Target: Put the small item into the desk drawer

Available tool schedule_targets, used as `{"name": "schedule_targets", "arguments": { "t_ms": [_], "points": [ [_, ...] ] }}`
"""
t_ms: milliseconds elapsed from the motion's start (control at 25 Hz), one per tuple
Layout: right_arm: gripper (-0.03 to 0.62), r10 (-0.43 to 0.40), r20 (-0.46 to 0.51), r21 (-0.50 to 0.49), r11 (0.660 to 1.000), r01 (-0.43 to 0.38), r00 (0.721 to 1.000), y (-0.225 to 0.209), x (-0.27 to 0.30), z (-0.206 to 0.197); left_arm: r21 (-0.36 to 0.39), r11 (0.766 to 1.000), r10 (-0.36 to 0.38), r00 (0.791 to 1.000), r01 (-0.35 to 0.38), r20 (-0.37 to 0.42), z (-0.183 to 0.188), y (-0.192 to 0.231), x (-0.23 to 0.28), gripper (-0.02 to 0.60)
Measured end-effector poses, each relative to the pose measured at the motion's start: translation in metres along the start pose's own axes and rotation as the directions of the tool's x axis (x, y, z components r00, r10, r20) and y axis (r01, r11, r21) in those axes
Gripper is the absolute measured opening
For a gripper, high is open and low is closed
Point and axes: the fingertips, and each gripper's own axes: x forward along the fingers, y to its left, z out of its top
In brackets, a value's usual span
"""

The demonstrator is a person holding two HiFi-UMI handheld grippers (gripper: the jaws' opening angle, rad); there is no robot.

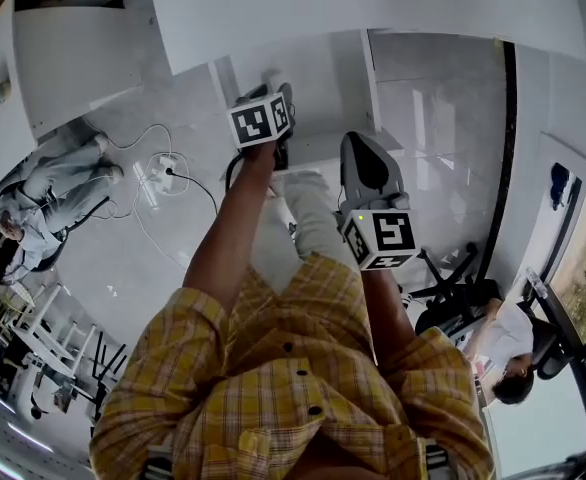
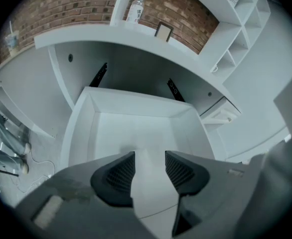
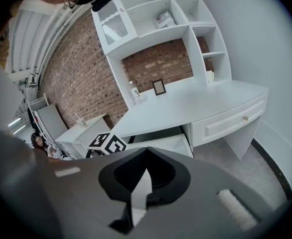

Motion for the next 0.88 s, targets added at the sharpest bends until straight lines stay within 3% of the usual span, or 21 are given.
{"name": "schedule_targets", "arguments": {
  "t_ms": [400, 880],
  "points": [
    [-0.002, 0.002, 0.042, -0.046, 0.999, 0.000, 0.999, 0.031, -0.015, 0.031, 0.062, 0.997, -0.056, 0.988, 0.048, 0.145, 0.032, -0.022, -0.082, 0.184],
    [-0.002, 0.024, 0.124, -0.086, 0.996, -0.013, 0.992, 0.072, -0.054, 0.077, 0.160, 0.983, -0.141, 0.929, 0.090, 0.342, 0.058, -0.053, -0.210, 0.094]
  ]
}}
